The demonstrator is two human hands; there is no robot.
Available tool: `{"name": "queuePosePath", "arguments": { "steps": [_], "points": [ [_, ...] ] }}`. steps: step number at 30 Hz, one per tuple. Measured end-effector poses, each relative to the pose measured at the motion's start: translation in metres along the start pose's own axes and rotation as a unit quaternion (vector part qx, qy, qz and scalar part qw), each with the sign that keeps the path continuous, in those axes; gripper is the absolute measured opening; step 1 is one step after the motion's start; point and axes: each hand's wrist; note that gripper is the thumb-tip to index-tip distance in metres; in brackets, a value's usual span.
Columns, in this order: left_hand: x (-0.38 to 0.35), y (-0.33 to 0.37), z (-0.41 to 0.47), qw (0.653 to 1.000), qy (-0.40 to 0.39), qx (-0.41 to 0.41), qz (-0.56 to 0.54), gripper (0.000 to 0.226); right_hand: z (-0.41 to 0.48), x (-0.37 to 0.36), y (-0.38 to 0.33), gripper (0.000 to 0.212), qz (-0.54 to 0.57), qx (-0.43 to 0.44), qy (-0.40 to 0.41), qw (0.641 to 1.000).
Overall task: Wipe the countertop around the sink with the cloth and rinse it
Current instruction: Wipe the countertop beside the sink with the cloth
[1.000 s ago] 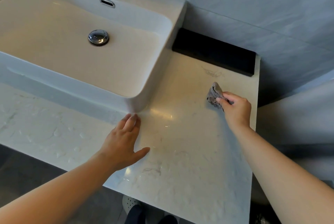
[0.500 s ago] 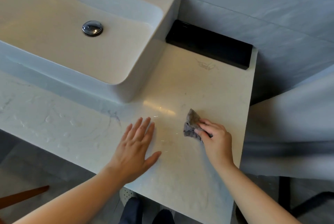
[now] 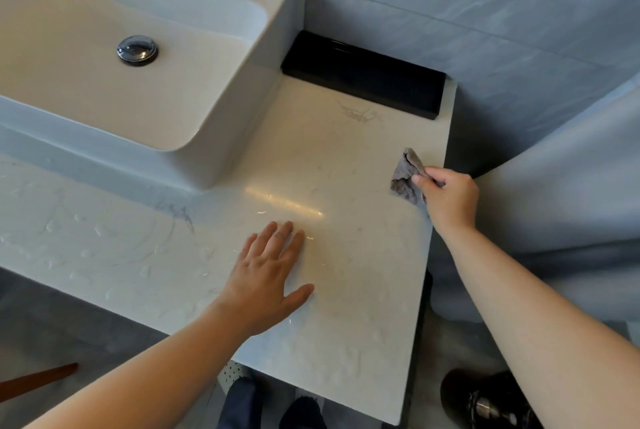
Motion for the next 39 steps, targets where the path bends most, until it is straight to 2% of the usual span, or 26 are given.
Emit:
{"name": "queuePosePath", "arguments": {
  "steps": [2,6,8,11,16,21,26,31,36,39],
  "points": [
    [-0.002,0.0,0.001,1.0,0.001,0.003,0.001,0.088,0.0,-0.008,0.007,0.023,-0.021,-0.001,-0.001,1.0],
    [-0.007,0.001,0.002,1.0,0.011,0.004,0.005,0.088,-0.022,-0.022,0.013,0.043,-0.086,0.04,0.004,0.995],
    [-0.008,0.002,0.002,1.0,0.011,0.009,0.012,0.089,-0.042,-0.025,0.014,0.037,-0.098,0.05,0.029,0.994],
    [-0.01,0.003,0.001,1.0,0.012,0.013,0.019,0.09,-0.077,-0.026,0.012,0.02,-0.077,0.058,0.053,0.994],
    [-0.011,0.001,0.001,1.0,0.022,0.005,0.012,0.091,-0.121,-0.028,0.014,0.025,-0.056,0.065,0.065,0.994],
    [-0.013,0.001,0.002,1.0,0.022,0.002,0.011,0.091,-0.146,-0.019,0.01,0.026,-0.037,0.079,0.04,0.995],
    [-0.013,0.001,0.001,1.0,0.013,0.003,0.021,0.093,-0.142,-0.003,0.004,0.025,-0.011,0.053,0.001,0.999],
    [-0.014,0.001,0.001,1.0,0.013,0.003,0.022,0.095,-0.104,0.018,-0.01,0.017,0.08,0.066,0.059,0.993],
    [-0.015,0.002,0.0,1.0,0.012,0.006,0.024,0.096,-0.065,0.003,0.017,0.038,-0.098,0.064,-0.035,0.993],
    [-0.015,0.003,0.001,1.0,0.011,0.011,0.021,0.096,-0.067,-0.004,0.02,0.03,-0.108,0.061,-0.007,0.992]
  ]
}}
Point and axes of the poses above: each hand's wrist, its own z-axis towards the middle knuckle, its own x-axis out of the back of the hand, y = z × x, and after that the axes turned 10 degrees about -z, right-handed
